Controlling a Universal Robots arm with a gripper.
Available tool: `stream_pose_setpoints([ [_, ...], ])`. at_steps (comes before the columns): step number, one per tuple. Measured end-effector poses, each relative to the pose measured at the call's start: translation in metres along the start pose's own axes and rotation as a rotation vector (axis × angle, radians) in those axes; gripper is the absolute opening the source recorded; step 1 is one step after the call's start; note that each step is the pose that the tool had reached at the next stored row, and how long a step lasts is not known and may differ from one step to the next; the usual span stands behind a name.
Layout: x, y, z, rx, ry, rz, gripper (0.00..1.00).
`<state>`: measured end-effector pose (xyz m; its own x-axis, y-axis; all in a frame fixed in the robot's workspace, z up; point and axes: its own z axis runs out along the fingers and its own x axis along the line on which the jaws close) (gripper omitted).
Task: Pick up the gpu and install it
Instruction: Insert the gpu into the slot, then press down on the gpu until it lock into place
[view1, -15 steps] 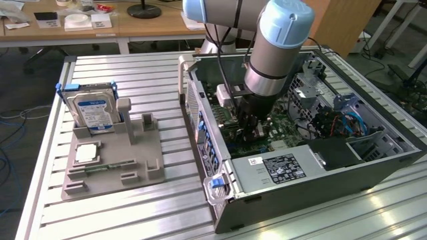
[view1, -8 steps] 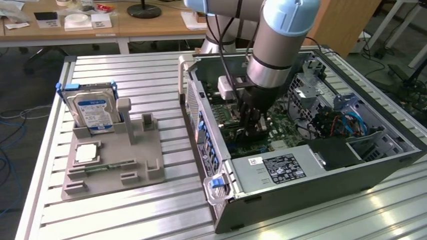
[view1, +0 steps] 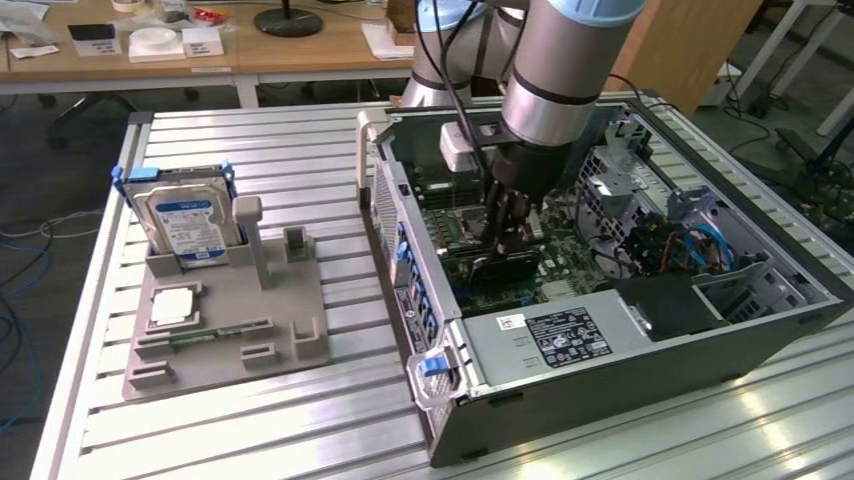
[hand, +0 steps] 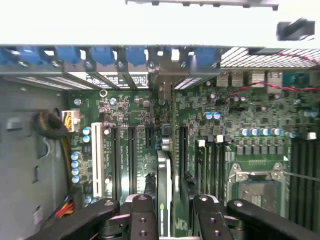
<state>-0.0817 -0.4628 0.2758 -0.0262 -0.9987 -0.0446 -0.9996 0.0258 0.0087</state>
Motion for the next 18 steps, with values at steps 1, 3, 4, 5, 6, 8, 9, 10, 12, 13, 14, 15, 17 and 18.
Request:
stream_pose_setpoints([
  [1,0.0000,0.0000,0.0000,0.0001,0.0000,0.000,0.35],
  [3,0.0000,0.0000,0.0000,0.0000,0.0000,0.000,0.35],
  [4,0.0000,0.0000,0.0000,0.0000,0.0001,0.000,0.33],
  [5,0.0000,0.0000,0.0000,0.0000,0.0001,0.000,0.33],
  [6,0.0000,0.0000,-0.0001,0.0000,0.0001,0.000,0.27],
  [8,0.0000,0.0000,0.0000,0.0000,0.0001,0.000,0.15],
  [9,0.0000,0.0000,-0.0001,0.0000,0.0001,0.000,0.15],
  [10,0.0000,0.0000,-0.0001,0.0000,0.0001,0.000,0.11],
  [12,0.0000,0.0000,-0.0001,0.0000,0.0001,0.000,0.11],
  [13,0.0000,0.0000,0.0000,0.0000,0.0001,0.000,0.11],
  [14,0.0000,0.0000,0.0000,0.0000,0.0001,0.000,0.11],
  [15,0.0000,0.0000,-0.0001,0.0000,0.0001,0.000,0.11],
  [17,0.0000,0.0000,-0.0001,0.0000,0.0001,0.000,0.11],
  [18,0.0000,0.0000,0.0000,0.0000,0.0001,0.000,0.11],
])
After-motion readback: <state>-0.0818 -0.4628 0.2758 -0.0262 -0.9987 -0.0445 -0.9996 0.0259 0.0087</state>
